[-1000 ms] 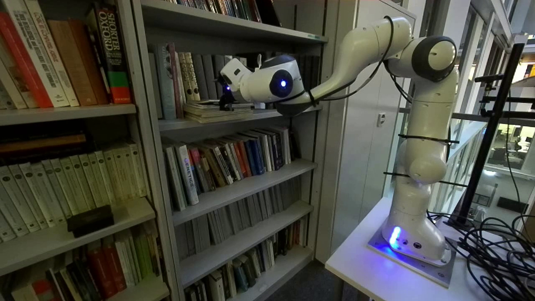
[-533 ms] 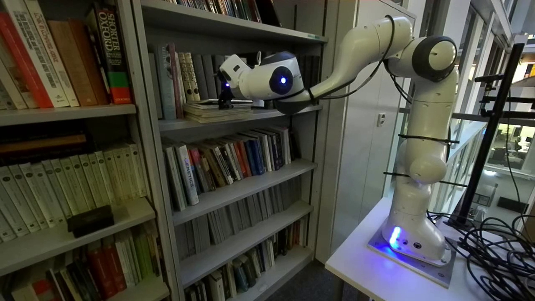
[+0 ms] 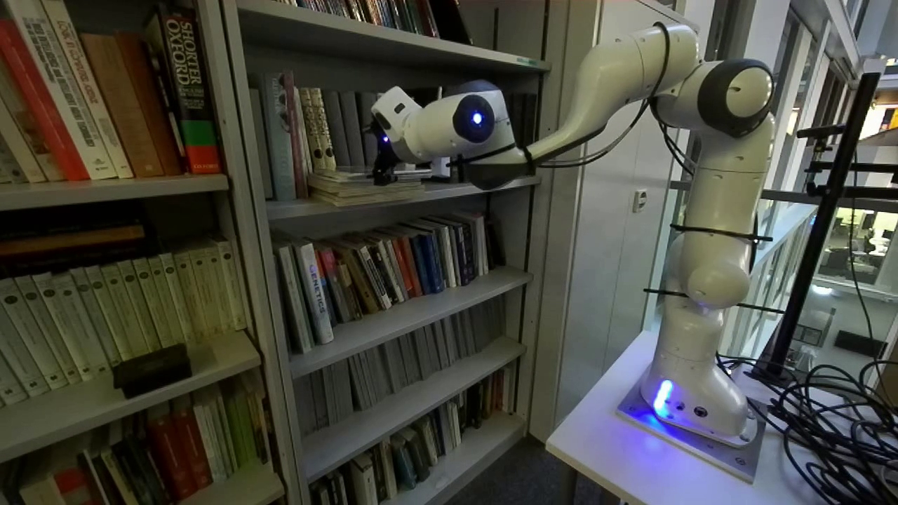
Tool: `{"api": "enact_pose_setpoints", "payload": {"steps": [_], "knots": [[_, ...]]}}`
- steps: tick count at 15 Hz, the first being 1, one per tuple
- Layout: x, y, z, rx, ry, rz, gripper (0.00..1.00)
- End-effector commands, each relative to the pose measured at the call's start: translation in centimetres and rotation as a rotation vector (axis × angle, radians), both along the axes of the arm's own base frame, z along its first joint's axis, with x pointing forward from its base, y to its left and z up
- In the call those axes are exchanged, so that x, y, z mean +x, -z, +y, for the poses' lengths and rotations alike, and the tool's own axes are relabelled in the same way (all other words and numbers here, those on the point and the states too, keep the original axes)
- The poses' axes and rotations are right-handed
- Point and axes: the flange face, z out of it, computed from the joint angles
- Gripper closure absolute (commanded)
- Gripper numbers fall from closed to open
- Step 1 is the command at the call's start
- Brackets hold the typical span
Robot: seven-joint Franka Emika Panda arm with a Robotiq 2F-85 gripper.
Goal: Pull one of the books out of the shelf and lay it on top of the pile of books
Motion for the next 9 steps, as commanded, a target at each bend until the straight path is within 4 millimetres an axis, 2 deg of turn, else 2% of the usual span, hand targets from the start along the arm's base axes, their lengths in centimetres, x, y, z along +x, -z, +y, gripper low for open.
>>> {"api": "enact_pose_setpoints", "payload": {"steps": [1,3,4,9], "knots": [[-0.9,-2.6,-3.7,0.028,0.043,0.05,0.0],[-0.7,-4.0,-5.2,0.063,0.073,0.068,0.0],[-0.4,-4.4,-5.9,0.077,0.092,0.082,0.19],[0.1,-4.9,-7.8,0.217,0.145,0.314,0.58]]}}
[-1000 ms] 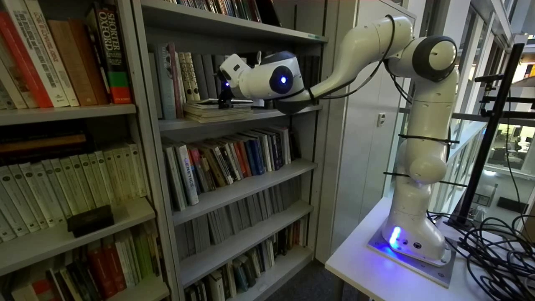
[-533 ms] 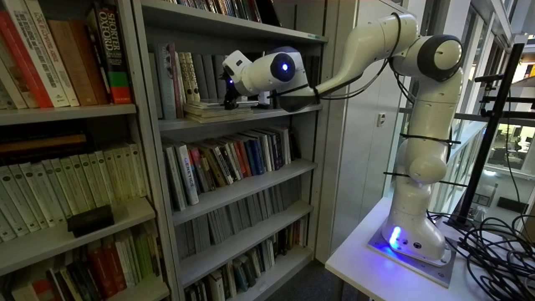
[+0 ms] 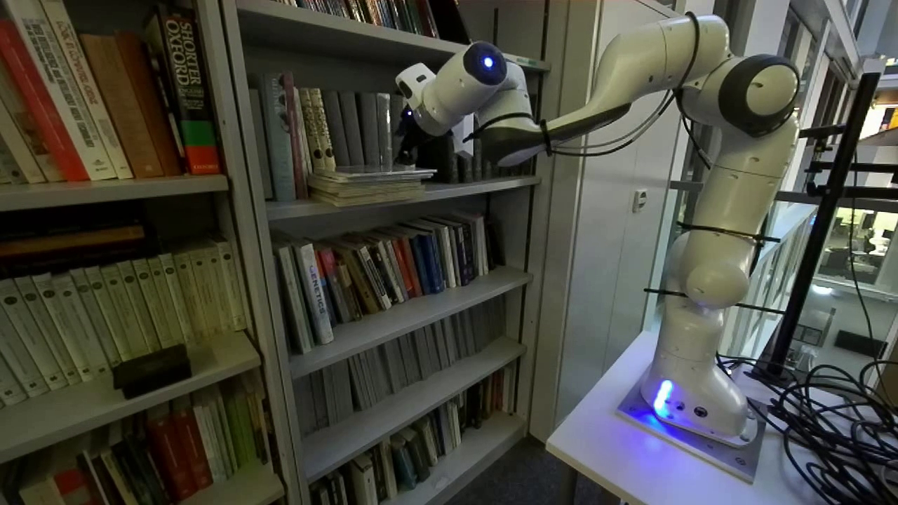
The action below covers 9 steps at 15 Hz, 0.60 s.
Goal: Pull one of the books out of the shelf and lay it on top of the pile of books
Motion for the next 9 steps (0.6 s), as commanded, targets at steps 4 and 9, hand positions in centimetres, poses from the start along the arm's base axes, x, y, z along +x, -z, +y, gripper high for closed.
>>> {"api": "enact_pose_setpoints", "payload": {"steps": [4,9], "knots": [[-0.63,-0.39,-1.79,0.195,0.004,0.329,0.89],[-0.5,-0.98,-2.42,0.271,0.013,0.429,1.0]]}}
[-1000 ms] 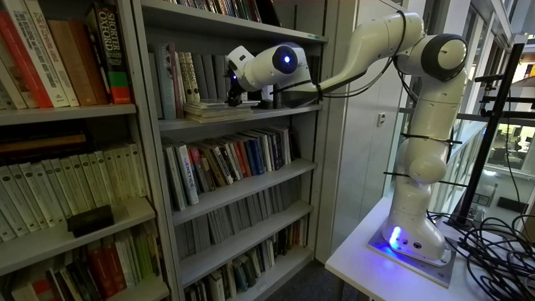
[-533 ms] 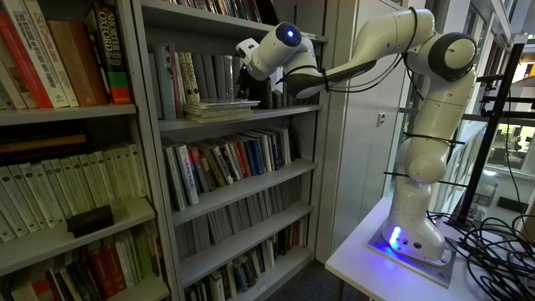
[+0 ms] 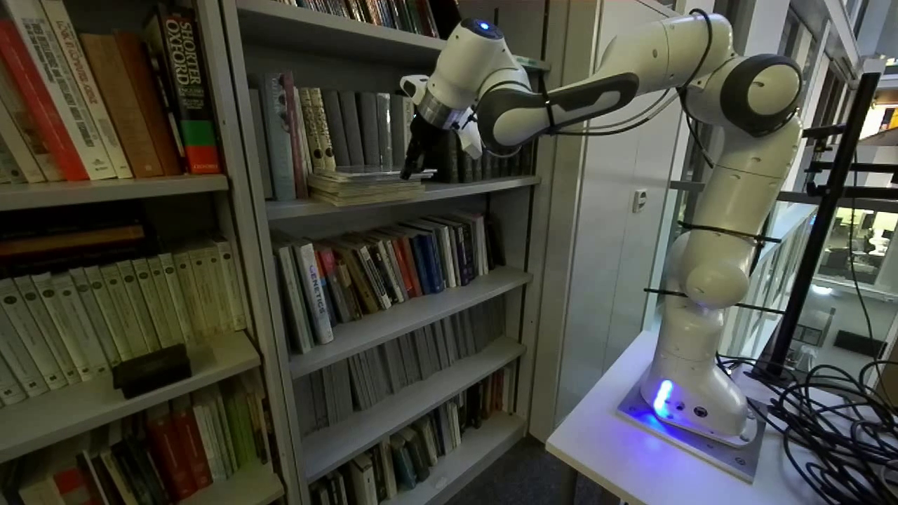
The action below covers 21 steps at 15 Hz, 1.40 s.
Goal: Pull one of the books out of the shelf and lay it on top of the pile of books
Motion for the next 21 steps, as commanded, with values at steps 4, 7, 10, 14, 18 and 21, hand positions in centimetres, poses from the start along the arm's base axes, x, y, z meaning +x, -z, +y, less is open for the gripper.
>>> {"api": "enact_pose_setpoints", "payload": {"steps": [4,7,10,14,18,21], "knots": [[0.0,-1.1,-0.7,0.031,0.014,0.047,1.0],[0.7,0.1,0.1,-0.017,-0.004,0.009,1.0],[1.4,1.4,1.6,-0.065,-0.031,-0.006,1.0],[2.1,2.6,3.6,-0.121,-0.074,-0.028,1.0],[2.1,2.7,5.3,-0.153,-0.112,-0.052,1.0],[1.8,2.5,6.6,-0.173,-0.144,-0.069,1.0]]}}
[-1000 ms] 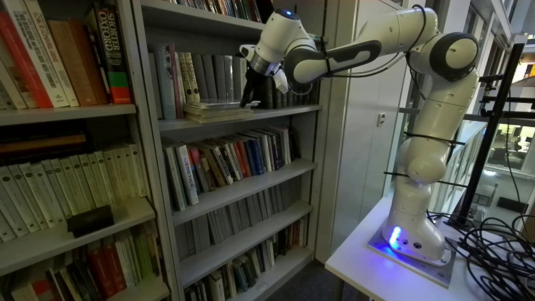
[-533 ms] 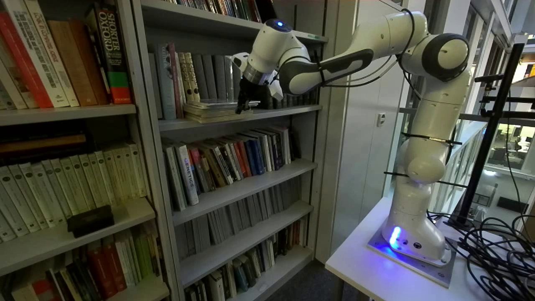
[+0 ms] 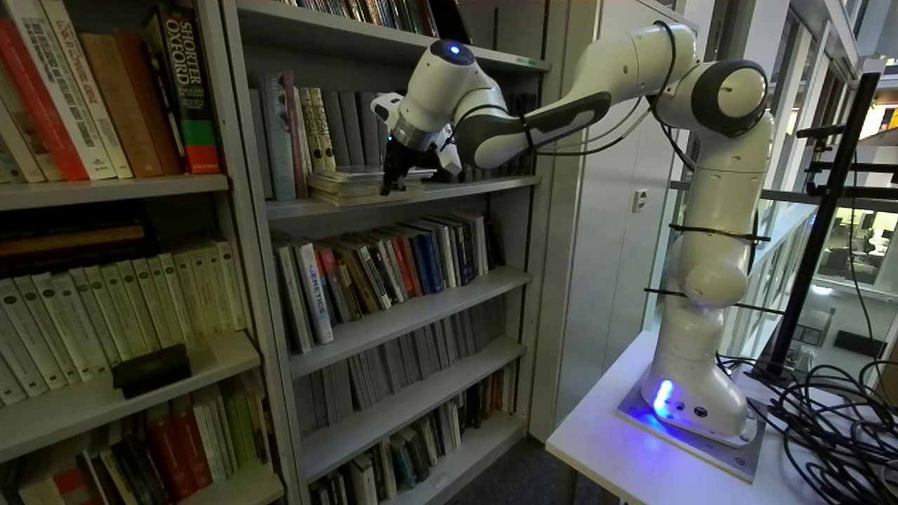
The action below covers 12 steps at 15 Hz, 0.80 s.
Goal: Pull one of the books out of the shelf and lay it on top of the pile of books
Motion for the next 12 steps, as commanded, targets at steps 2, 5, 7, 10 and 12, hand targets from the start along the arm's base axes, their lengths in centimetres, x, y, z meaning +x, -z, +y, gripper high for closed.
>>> {"api": "enact_pose_setpoints", "payload": {"steps": [2,5,7,10,12], "knots": [[0.0,-1.3,2.2,-0.026,-0.05,-0.053,1.0],[0.0,-1.7,3.6,-0.038,-0.076,-0.077,1.0],[0.3,-1.8,4.6,-0.05,-0.093,-0.082,1.0],[1.0,-1.5,5.7,-0.072,-0.116,-0.048,1.0],[1.6,-1.1,6.2,-0.094,-0.131,-0.006,1.0]]}}
